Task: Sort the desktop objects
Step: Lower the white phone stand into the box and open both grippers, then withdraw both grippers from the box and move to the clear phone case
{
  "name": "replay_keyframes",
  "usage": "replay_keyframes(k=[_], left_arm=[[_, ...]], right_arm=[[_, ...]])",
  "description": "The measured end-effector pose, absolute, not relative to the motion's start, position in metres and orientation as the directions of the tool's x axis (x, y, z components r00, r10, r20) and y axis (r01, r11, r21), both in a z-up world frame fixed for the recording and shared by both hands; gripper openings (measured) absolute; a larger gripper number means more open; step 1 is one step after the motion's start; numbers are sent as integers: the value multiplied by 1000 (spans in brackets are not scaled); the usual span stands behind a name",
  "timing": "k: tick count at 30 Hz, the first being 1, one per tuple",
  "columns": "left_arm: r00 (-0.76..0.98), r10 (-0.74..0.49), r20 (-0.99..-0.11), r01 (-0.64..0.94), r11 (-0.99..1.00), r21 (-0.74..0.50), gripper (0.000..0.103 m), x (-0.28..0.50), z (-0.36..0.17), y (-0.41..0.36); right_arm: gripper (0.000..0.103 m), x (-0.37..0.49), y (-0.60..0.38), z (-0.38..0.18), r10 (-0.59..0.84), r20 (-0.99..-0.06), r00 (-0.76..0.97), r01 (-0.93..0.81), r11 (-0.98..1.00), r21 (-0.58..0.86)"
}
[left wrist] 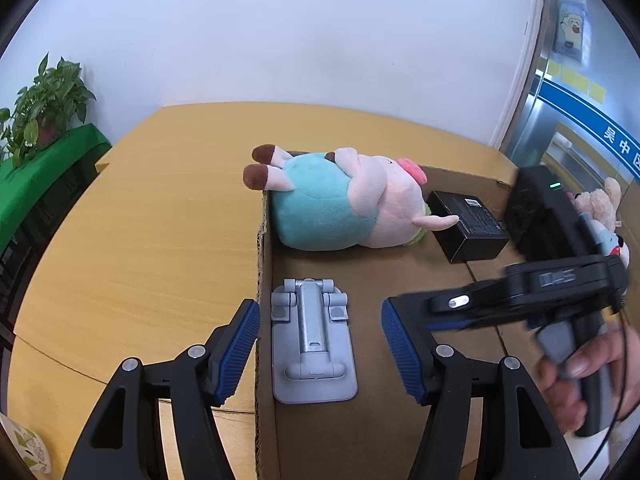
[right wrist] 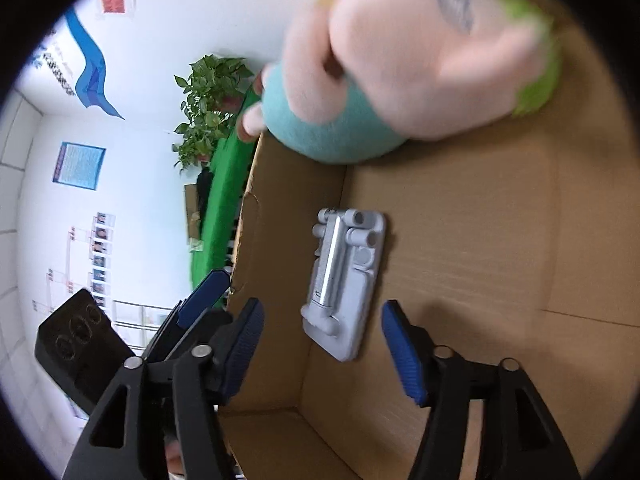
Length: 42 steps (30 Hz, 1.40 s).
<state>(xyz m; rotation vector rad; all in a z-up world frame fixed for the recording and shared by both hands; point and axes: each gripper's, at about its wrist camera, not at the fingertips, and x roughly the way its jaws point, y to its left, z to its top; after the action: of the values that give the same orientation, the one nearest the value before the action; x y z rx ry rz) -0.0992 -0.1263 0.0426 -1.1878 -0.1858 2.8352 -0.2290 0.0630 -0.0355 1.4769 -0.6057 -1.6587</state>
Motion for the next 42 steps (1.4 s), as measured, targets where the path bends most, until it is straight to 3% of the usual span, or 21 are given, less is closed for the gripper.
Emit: replay_keyframes(k=[4, 6, 8, 10, 12, 16, 21, 25, 30, 33, 35, 39, 42], left_arm=[[-756, 81, -650, -30, -996, -90, 63, -76, 66, -114], [-785, 57, -617, -35, -998, -47, 72, -59, 82, -104], [-810, 48, -585, -38, -999, -29, 87, -41, 94, -94], [-826, 64, -560, -54, -998, -35, 94, -23, 102, -86], [-830, 90, -550, -77, -996, -47, 94, -6, 106, -79], [-816, 149, -558, -128, -989, -77, 94, 34, 100, -66], [-745, 205, -634, -151, -979, -139, 94, 72, 62, -55], [-658, 249, -710, -112, -966, -235, 94, 75, 18, -59], [-547, 277, -790, -58, -954, -295, 90, 52, -33, -60], [-554, 308, -774, -91, -946, -311, 88, 46, -38, -52], [-538, 347, -768, -126, -934, -334, 80, 40, -40, -44], [-546, 306, -780, -137, -951, -277, 79, 41, -38, -31], [-584, 351, -732, -160, -934, -319, 79, 50, -25, -33]], right_arm=[[78, -202, 114, 23, -711, -677, -189, 385, -688, 615], [80, -174, 144, 45, -654, -697, -295, 427, -743, 516], [80, -142, 173, 64, -605, -696, -386, 460, -780, 423], [80, -115, 210, 73, -573, -684, -451, 488, -800, 348], [80, -91, 227, 76, -555, -677, -483, 511, -807, 297], [80, -37, 225, 57, -599, -680, -422, 572, -758, 312], [80, 8, 227, 4, -661, -705, -257, 565, -695, 445], [80, 11, 206, -32, -670, -721, -178, 551, -675, 491], [80, -2, 190, -34, -678, -709, -193, 563, -668, 486], [80, -9, 184, -34, -686, -699, -202, 568, -664, 486], [80, -14, 178, -33, -683, -698, -215, 567, -669, 480], [83, -11, 170, -34, -674, -701, -235, 569, -679, 463], [83, -5, 174, -35, -684, -689, -241, 563, -677, 475]])
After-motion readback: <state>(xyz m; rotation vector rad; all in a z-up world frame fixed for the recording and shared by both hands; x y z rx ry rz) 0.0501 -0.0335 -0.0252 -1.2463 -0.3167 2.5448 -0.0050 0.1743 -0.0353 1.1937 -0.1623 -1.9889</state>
